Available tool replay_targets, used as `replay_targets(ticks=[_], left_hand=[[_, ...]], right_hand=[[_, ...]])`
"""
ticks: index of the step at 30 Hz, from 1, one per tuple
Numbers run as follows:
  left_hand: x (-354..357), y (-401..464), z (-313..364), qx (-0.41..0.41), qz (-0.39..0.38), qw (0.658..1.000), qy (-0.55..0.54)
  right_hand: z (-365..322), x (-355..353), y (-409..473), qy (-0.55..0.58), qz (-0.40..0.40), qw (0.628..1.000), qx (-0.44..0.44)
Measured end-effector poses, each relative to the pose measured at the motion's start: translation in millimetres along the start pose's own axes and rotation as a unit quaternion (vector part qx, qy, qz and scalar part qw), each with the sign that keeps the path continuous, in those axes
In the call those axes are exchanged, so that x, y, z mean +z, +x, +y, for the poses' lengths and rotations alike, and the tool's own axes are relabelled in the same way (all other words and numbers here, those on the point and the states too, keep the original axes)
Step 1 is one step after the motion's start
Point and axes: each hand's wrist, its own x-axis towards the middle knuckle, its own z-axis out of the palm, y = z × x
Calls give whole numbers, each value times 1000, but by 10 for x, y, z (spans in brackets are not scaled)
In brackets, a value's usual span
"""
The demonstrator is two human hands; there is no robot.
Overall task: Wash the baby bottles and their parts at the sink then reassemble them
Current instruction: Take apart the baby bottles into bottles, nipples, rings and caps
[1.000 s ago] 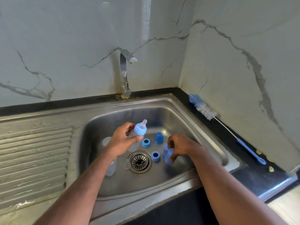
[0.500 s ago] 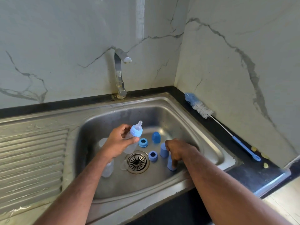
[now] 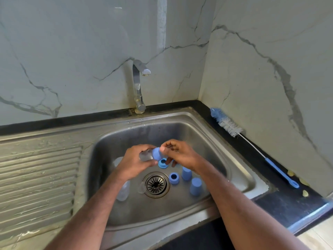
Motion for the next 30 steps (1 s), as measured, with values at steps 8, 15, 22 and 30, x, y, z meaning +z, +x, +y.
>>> replay_targets(ticks=[8,15,22,30], left_hand=[[-94,11,4,-5,2,999,54],[-176,24,2,-19,-16,999,33],[-260,-15,-30,-50,-74,996,-30],[-369,-98,-45,-83,-97,987,-94]], right_hand=[[-75,109,325,-17,-57,998,-14],[-109,92,365,-6,-76,995,-60],[-151,90,326,-61,-86,992,-69],[-194,117,250,-55,-126,987,-87]])
